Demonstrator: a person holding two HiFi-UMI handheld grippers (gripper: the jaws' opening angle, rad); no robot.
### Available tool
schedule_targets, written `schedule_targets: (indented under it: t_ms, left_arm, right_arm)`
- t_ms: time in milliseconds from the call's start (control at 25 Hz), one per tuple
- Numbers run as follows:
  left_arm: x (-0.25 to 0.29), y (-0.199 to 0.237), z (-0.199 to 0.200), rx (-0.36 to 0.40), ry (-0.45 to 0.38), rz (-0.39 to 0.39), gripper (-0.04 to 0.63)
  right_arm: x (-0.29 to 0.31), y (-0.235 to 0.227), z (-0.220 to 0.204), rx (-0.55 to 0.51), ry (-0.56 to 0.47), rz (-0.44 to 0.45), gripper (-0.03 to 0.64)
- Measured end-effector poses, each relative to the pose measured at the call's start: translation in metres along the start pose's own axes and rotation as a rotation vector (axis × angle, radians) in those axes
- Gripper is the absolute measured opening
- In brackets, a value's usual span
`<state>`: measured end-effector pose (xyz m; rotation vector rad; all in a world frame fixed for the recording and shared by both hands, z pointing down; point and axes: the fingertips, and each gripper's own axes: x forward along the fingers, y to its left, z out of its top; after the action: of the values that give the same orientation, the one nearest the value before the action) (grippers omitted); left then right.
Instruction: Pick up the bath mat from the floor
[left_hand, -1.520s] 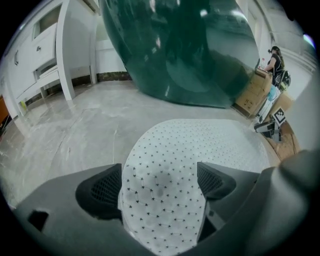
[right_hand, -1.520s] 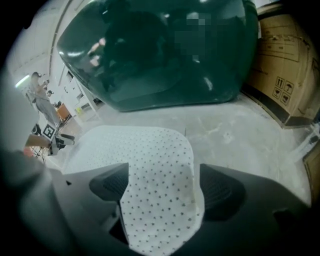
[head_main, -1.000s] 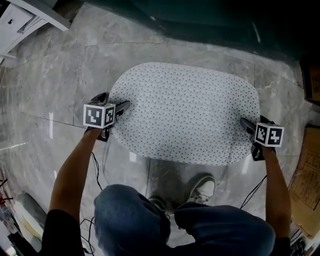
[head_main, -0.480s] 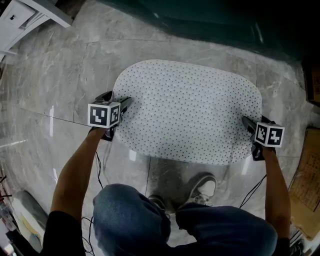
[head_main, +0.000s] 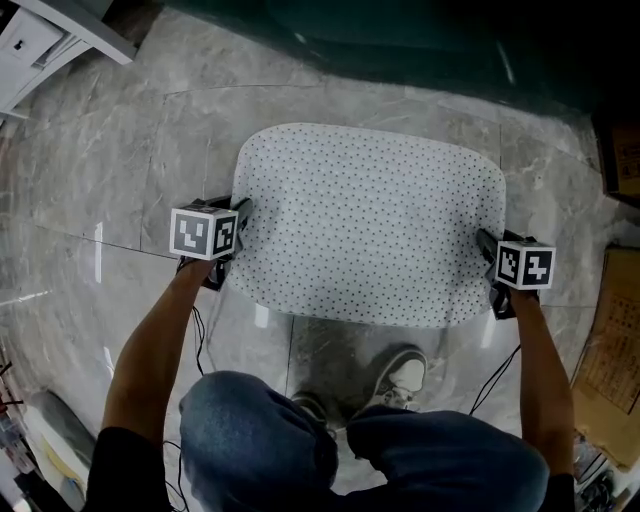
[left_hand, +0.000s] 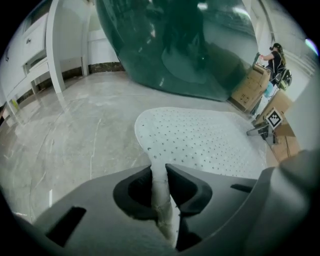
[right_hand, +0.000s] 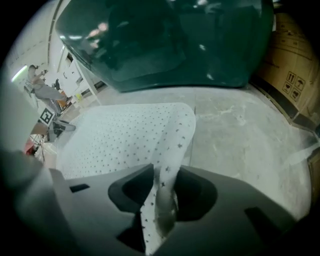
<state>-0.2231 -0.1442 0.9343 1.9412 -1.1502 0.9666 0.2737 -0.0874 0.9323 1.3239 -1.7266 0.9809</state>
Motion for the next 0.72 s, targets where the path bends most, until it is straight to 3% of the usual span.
schedule_targets:
  t_ms: [200, 360, 720]
  left_arm:
    - [0.003, -0.005, 0.002, 0.023, 0.012, -0.006, 0.054]
    - [0.004, -0.006, 0.003, 0.038, 0.022, -0.005, 0.051]
    - [-0.009, -0.012, 0.008, -0.025, -0.005, -0.017, 0.034]
  right_arm:
    - [-0.001, 0.007, 0.0, -0.029, 0.006, 0.007, 0.051]
    - [-0.003, 0.006, 0.0, -0.014, 0.008, 0.008, 0.034]
    - [-0.017, 0.011, 0.007, 0.026, -0.041, 0.035, 0.026]
